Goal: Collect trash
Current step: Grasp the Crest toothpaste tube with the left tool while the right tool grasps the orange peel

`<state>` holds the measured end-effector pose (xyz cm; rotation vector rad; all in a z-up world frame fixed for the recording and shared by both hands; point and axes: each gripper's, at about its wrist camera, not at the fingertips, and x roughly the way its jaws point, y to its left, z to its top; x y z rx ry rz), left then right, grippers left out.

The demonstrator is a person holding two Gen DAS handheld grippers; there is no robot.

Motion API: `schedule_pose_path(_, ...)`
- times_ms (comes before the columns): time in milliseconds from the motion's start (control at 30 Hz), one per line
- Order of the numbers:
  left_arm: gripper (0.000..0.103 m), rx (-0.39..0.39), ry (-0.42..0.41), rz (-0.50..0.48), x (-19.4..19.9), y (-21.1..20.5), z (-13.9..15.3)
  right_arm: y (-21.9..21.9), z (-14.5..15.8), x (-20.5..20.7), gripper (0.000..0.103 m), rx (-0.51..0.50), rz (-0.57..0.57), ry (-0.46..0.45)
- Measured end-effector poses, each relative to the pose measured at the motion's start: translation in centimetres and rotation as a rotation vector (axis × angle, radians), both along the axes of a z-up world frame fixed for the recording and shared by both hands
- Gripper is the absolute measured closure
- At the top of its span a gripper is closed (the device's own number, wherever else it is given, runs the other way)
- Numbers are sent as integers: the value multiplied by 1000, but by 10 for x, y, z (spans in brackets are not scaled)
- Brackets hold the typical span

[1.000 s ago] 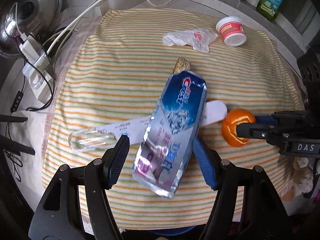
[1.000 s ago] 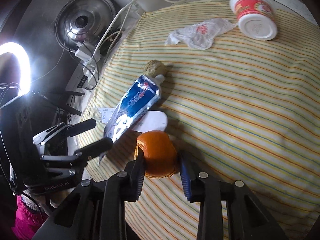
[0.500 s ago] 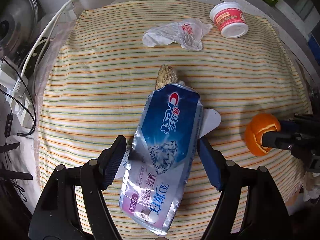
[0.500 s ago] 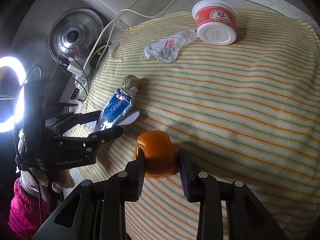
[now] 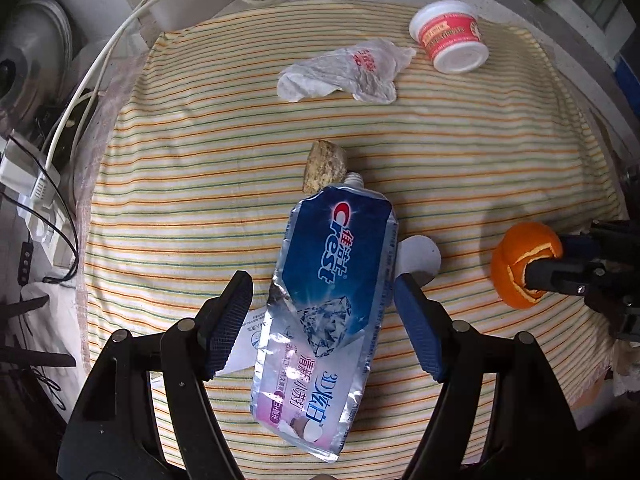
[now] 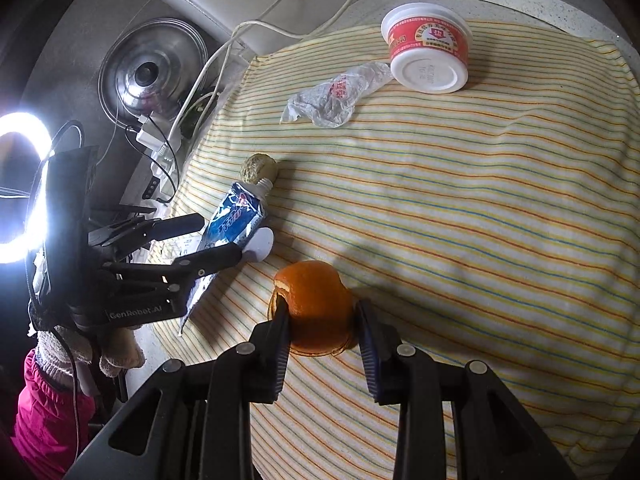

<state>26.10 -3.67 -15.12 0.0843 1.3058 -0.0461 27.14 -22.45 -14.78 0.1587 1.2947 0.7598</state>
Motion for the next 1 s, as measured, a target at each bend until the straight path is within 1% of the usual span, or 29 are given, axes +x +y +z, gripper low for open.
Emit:
schedule_pose_path(67,28,17,4,-13,2,-8,-3,0,0,1,72,1,-2,2)
schedule_pose_path(133,28,14,15,-14,3,-11,-7,0,0,1,71,2,-2,1)
schedule_pose_path(167,30,6,15,-12,3,-11,-8,1,0,0,71,2,-1,-1)
schedule_pose_path(200,36,-13,13,-10,3,-12,-8,1,0,0,71,2,0,-1)
schedule_pose_path(267,41,-28,6,-11,3,-13,-8,0,-1,0,72,3,-1,-1)
schedule_pose_path(400,46,6,-14,-44,-2,-24,-5,-1,-1,0,72,5,-3,0)
schedule_pose_path(467,47,15,-21,-49,-4,-26,-5,-1,-1,-1,72,4,-3,-1)
schedule_pose_path(567,48,6,-38,-24,-3,-22,1,-1,0,-1,71,3,-2,-2)
schedule_pose_path(667,52,-32,-63,11,-4,-10,12,-2,1,-1,71,3,-2,-3)
schedule_pose_path(733,70,-52,-75,33,-3,-2,18,-3,0,-1,72,5,-5,-1)
schedule_pose_path(767,84,-60,-75,47,-2,2,20,-3,0,-1,71,6,-6,-1)
schedule_pose_path(833,86,-74,-78,62,-1,7,21,-3,0,-1,72,6,-7,-1)
schedule_pose_path(867,90,-69,-80,64,-1,7,21,-3,0,0,71,6,-7,-1)
schedule_pose_path(1000,99,-103,-97,82,-4,13,23,-3,0,0,72,5,-8,-2)
